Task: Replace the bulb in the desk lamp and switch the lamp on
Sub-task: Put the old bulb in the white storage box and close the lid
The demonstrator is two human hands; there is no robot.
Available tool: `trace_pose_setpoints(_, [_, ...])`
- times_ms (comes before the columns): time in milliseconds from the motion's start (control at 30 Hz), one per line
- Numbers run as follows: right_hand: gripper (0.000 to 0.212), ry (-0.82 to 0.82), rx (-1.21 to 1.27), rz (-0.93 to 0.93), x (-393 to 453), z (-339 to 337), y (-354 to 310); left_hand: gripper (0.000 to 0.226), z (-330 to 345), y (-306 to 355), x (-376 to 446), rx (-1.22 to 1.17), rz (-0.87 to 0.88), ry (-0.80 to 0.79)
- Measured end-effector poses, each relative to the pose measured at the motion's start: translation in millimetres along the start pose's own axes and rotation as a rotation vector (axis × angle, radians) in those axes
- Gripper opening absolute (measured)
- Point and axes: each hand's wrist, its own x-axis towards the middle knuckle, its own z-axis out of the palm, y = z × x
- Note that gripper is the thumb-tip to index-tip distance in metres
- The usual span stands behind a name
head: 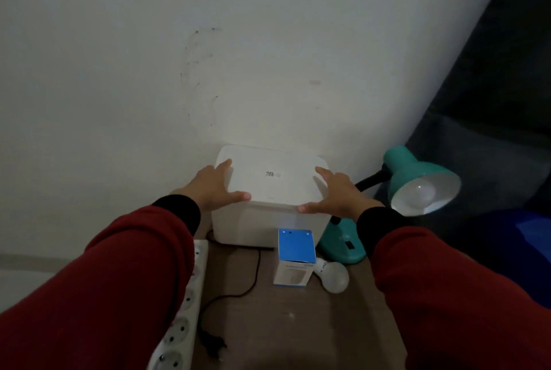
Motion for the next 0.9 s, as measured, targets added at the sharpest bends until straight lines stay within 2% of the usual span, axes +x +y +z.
trace_pose_setpoints(133, [0.123, -0.056, 0.043, -0.017, 12, 13, 10, 0.111, 5, -11, 4, -0.125, 0.052, 0.039])
trace_pose_setpoints(300, [0.121, 0.007, 0.074, -0.033, 13, 19, 13, 0.12, 11, -13, 2, -0.203, 0.07, 0.056])
trace_pose_setpoints(433, [0.118, 0.055, 0.141, -0.053, 9, 16, 13, 0.116, 11, -8, -1, -0.249, 0.065, 0.109])
trace_pose_setpoints(600, [0.108, 0.1, 0.176, -0.049, 4, 4, 9, 0.109, 0, -2, -3, -0.251, 0.028, 0.144])
trace_pose_setpoints(767, [0.12, 0.137, 0.222, -0.058, -8, -9, -2, 0.11, -13, 2, -11, -0.224, 0.037, 0.184])
trace_pose_setpoints(900, [0.11, 0.176, 0.183, -0.108, -31, -17, -9, 0.112, -21, 6, -35, -0.223, 0.057, 0.212])
